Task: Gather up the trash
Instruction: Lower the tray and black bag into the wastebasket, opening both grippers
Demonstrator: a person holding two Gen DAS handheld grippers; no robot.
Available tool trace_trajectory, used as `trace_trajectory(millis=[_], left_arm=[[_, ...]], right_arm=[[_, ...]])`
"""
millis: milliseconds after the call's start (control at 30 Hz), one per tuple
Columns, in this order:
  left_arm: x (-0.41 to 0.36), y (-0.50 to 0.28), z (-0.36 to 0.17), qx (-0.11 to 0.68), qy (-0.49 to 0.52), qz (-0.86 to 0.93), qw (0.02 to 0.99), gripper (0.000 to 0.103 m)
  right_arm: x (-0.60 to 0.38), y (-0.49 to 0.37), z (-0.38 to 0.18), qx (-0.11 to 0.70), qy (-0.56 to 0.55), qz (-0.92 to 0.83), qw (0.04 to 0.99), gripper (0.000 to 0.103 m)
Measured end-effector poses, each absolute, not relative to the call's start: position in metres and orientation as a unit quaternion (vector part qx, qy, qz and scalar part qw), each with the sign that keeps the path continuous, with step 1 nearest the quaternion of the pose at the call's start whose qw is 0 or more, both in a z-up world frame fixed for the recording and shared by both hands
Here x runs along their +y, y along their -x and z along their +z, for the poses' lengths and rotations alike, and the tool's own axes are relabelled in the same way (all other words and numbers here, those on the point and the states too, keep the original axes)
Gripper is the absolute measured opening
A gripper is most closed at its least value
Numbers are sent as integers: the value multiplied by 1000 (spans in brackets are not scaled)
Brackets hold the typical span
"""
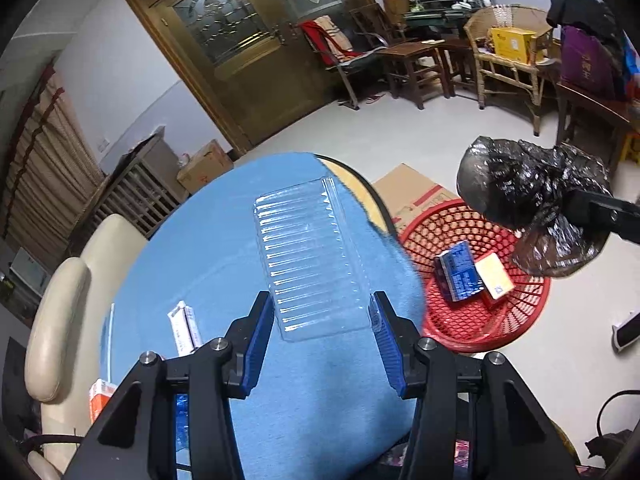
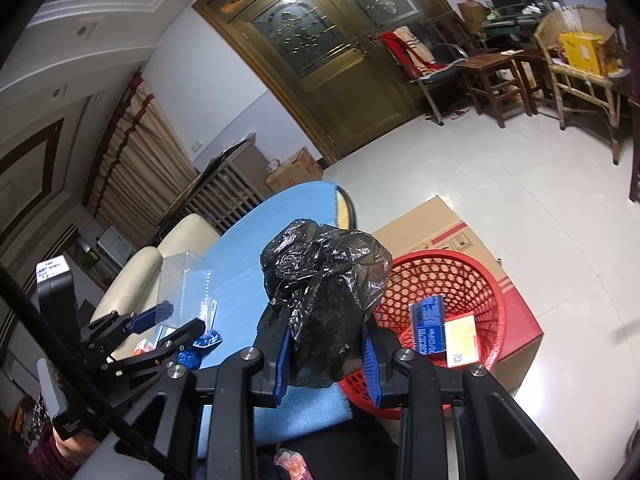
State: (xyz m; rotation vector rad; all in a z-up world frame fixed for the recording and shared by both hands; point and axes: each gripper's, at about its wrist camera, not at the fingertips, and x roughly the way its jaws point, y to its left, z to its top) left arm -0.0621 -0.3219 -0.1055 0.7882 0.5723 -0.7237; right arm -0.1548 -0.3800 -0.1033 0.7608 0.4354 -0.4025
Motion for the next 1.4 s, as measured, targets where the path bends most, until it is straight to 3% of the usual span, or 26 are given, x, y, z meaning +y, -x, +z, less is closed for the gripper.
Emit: trace_trajectory(millis=[533,700,767,800,833,1400], left_arm=[[-371,54,-146,378,-324,-465,732,52],[-390,56,-156,380,-331,-475,721,52],[-389,56,-157,379,-332,-474,722,52],[-388,55,-157,380,-331,-474,722,53],[-386,54,-157,380,-331,-473,723,53],[-286,32,-141,386,-287,-413,774,62]], right_arm=[[-435,182,-162,249,-441,-284,814,32],[-443,175,-186,268,-479,-272,790,35],[-443,172,-191,271,-493,-262,784,44],[-443,170,-193,272,-500,-254,782,66],[-442,170,-192,266,-505,-248,783,72],[-423,163,-152,236,-451,-245,825,73]])
